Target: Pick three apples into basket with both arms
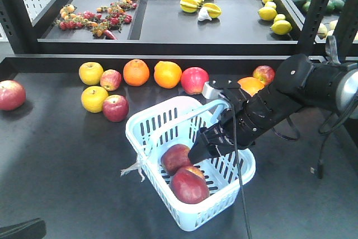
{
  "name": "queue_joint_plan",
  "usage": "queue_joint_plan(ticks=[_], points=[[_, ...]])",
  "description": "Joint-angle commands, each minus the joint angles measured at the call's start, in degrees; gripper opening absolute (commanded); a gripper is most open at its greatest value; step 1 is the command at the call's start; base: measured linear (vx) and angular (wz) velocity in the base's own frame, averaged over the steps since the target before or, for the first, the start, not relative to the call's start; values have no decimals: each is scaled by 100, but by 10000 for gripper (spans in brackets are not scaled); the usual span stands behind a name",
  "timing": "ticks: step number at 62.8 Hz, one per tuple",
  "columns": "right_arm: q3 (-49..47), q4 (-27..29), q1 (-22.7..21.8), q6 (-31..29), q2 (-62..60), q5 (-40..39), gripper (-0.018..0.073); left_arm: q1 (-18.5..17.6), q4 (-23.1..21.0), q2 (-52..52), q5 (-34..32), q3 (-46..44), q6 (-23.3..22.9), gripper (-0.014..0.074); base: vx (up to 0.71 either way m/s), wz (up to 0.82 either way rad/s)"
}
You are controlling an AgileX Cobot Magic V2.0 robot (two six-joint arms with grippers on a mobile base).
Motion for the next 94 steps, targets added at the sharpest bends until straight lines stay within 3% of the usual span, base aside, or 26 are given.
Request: queue_joint_plan(ticks=[1, 13, 29, 42, 50, 65, 76, 94], points=[[-150, 194, -22, -75, -467, 157, 414, -25, -100, 23, -416, -159, -42, -6, 0, 0], [-150, 194, -22, -235, -980, 665, -17, -25, -100, 23, -416, -159, -42, -6, 0, 0], [-69, 259, -22, -554, -2366, 1139, -4, -25, -101, 23, -478, -121, -42, -6, 0, 0], [1220, 278, -22, -886, -4243, 422, -5, -25, -101, 23, -478, -121, -42, -6, 0, 0], [2417, 174, -22, -1018, -5566, -405, -5, -25, -101, 23, -489, -121, -42, -6, 0, 0], [4433, -691, -22, -422, -7461, -2166, -5, -25, -101, 23, -644, -121, -42, -6, 0, 0], [4989, -1126, -22, -133, -8035, -2806, -5, -25, -101, 23, -780, -121, -42, -6, 0, 0], [4984, -1147, -22, -133, -8103, -2756, -5, -25, -101, 23, -772, -121, -42, -6, 0, 0]])
